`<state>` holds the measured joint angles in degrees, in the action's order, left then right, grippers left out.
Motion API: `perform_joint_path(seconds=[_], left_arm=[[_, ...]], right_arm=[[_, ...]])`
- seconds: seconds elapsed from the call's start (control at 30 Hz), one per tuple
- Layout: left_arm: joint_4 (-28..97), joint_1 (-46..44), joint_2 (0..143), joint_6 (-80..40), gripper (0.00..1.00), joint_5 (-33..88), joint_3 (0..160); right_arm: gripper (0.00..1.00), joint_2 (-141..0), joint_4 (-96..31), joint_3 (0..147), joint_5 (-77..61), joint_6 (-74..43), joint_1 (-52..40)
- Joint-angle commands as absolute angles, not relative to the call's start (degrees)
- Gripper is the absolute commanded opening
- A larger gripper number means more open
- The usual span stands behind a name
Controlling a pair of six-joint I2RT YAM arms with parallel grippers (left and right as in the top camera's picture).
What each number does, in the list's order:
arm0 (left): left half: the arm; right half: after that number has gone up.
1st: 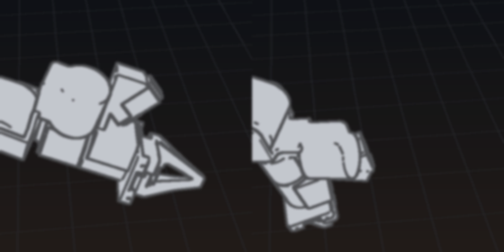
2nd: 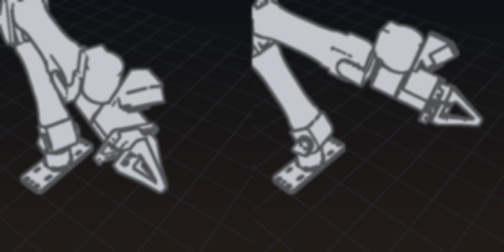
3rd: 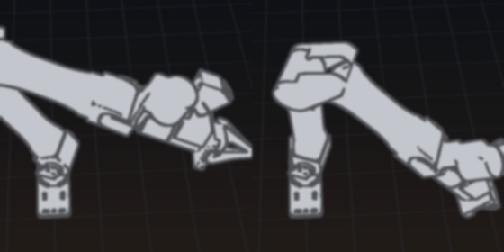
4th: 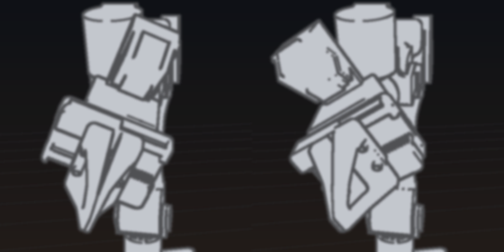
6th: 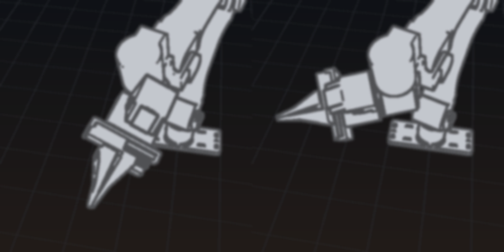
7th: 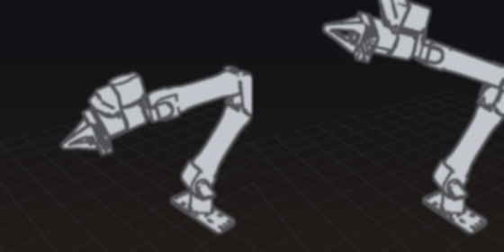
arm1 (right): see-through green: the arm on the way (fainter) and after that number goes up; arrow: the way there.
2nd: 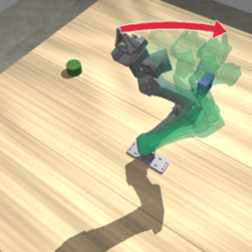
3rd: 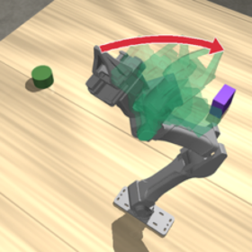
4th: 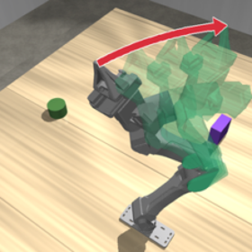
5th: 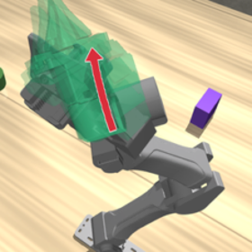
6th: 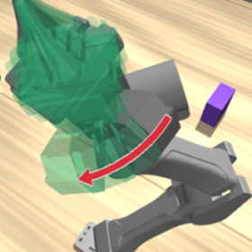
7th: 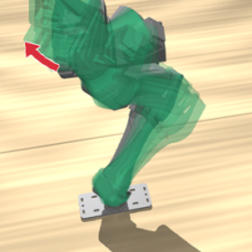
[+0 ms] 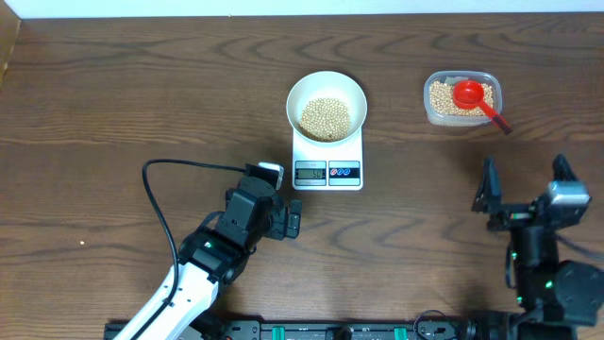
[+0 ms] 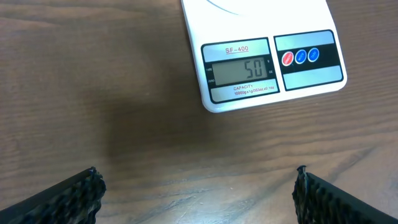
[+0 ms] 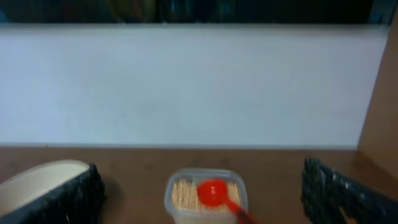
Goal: Scoop item into bowl and weigh 50g on scale
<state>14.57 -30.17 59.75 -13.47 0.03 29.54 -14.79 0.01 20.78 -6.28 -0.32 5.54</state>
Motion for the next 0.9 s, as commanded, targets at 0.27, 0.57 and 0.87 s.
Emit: perform_joint_path(seconds=[0.27, 0.57, 0.87], left_arm=[[14.52, -30.2, 59.81, -13.13, 0.99, -0.69, 29.63], [14.52, -30.2, 59.81, -13.13, 0.99, -0.69, 29.63], [14.52, -30.2, 59.81, -13.13, 0.99, -0.69, 29.63]], right_arm=[[0.99, -2.79, 6.81, 3.33, -4.67, -0.23, 3.64], [0.99, -0.89, 5.15, 0.3, -6.24, -0.36, 3.64], [0.99, -1.15, -3.86, 0.32, -6.13, -0.34, 3.66]])
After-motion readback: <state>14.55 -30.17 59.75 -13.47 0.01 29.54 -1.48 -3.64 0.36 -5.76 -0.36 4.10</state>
